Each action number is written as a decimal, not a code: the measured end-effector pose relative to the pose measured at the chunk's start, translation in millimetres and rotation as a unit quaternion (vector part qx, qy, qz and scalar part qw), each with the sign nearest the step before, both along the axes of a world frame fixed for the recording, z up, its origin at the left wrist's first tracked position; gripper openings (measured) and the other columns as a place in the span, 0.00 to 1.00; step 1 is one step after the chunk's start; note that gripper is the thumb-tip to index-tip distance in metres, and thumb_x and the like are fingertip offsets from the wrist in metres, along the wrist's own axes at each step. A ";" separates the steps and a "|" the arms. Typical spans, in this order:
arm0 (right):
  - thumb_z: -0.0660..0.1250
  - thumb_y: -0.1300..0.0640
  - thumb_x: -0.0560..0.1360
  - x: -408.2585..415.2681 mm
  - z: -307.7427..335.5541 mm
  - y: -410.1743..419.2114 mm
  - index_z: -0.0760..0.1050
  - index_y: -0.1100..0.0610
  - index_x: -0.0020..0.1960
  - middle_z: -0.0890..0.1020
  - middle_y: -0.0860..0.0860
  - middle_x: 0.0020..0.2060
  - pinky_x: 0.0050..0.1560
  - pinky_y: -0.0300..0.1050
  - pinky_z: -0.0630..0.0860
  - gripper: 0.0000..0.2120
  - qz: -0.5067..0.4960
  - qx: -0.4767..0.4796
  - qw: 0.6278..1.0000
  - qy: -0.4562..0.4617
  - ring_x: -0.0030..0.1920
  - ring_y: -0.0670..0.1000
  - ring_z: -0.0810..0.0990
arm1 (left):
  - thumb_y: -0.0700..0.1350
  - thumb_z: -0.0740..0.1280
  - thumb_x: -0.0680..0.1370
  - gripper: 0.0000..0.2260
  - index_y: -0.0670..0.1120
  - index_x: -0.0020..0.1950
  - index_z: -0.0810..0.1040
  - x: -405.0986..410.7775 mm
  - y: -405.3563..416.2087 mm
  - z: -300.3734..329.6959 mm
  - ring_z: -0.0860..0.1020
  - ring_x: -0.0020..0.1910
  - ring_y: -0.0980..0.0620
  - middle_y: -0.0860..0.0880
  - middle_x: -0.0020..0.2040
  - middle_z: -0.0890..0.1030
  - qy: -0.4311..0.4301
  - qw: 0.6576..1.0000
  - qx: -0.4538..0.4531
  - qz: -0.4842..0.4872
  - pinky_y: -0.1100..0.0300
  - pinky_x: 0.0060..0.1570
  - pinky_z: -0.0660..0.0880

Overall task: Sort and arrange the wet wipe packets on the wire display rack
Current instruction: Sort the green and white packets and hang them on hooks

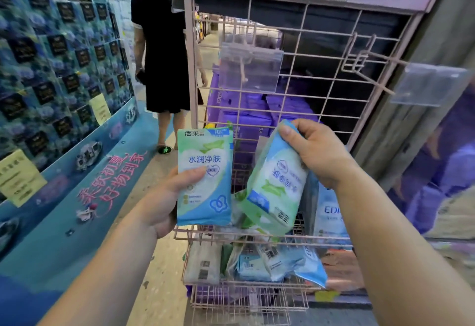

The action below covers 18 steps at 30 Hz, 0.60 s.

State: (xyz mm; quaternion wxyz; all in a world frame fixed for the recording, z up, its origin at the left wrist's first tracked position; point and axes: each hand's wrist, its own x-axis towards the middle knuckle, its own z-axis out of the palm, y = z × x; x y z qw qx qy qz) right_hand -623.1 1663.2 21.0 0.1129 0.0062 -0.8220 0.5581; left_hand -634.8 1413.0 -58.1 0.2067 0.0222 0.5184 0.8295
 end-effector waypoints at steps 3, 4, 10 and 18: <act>0.68 0.42 0.72 -0.5 -5.9 -11.7 0.75 0.51 0.35 0.77 0.51 0.31 0.37 0.48 0.70 0.14 0.026 -0.066 0.997 -0.033 0.35 0.53 0.74 | 0.44 0.72 0.68 0.21 0.42 0.61 0.78 0.2 6.8 -0.1 0.85 0.43 0.44 0.40 0.52 0.84 0.020 1.000 -0.012 -0.008 0.52 0.38 0.82; 0.68 0.43 0.73 -1.7 -7.0 -16.8 0.75 0.51 0.36 0.77 0.51 0.31 0.36 0.46 0.70 0.14 0.009 -0.079 0.996 -0.034 0.34 0.53 0.73 | 0.44 0.71 0.70 0.17 0.44 0.59 0.79 1.1 10.1 -0.1 0.85 0.43 0.44 0.41 0.51 0.85 0.028 1.000 -0.008 -0.007 0.53 0.37 0.82; 0.62 0.53 0.79 9.6 -29.5 -45.3 0.72 0.57 0.51 0.81 0.55 0.43 0.25 0.47 0.80 0.08 -0.106 -0.406 0.897 -0.137 0.37 0.54 0.81 | 0.50 0.71 0.69 0.24 0.44 0.64 0.74 0.4 29.6 -2.3 0.83 0.50 0.40 0.41 0.54 0.84 0.025 0.998 0.007 0.065 0.42 0.49 0.80; 0.72 0.60 0.71 39.9 -49.9 -44.2 0.77 0.53 0.55 0.85 0.51 0.48 0.44 0.44 0.77 0.14 0.064 -0.184 0.968 -0.158 0.42 0.47 0.83 | 0.54 0.65 0.74 0.19 0.46 0.61 0.78 6.1 43.9 0.2 0.84 0.49 0.42 0.42 0.53 0.84 0.025 0.998 0.013 0.063 0.48 0.41 0.81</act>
